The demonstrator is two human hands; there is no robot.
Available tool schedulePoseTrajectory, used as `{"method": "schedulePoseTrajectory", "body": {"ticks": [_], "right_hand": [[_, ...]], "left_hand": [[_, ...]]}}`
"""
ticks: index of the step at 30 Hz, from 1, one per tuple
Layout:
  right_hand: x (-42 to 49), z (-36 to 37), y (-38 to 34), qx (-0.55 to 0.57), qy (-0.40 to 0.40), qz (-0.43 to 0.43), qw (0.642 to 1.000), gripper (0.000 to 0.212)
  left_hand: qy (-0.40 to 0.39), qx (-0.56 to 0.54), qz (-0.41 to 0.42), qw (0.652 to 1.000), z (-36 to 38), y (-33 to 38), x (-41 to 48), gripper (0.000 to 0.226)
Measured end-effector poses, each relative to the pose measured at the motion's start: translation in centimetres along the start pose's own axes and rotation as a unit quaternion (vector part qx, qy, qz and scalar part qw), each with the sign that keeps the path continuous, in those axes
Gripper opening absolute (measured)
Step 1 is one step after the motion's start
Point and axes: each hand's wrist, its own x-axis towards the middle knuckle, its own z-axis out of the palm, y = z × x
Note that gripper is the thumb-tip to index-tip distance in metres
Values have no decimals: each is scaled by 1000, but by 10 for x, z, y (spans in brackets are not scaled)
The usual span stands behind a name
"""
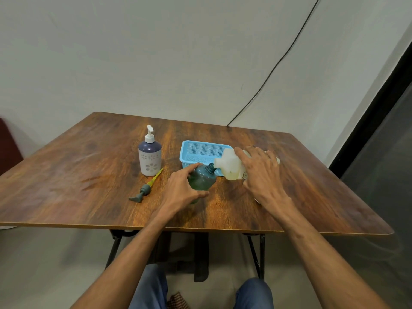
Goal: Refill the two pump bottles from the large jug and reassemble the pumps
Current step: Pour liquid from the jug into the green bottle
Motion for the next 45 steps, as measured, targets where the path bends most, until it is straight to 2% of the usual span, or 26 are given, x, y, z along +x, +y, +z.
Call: {"method": "schedulePoseTrajectory", "body": {"ticks": [13,29,45], "right_hand": [[-1,1,0,3,18,-3,1000,82],[-2,2,-1,1,-3,3,1000,86],[-3,11,4,13,26,-1,1000,80]], "left_hand": [[-7,-1,-11,1000,0,2,-2,90],[-17,19,-15,1000,1,1,-2,90],[-22,19,-13,999,3,1,-3,90]]}}
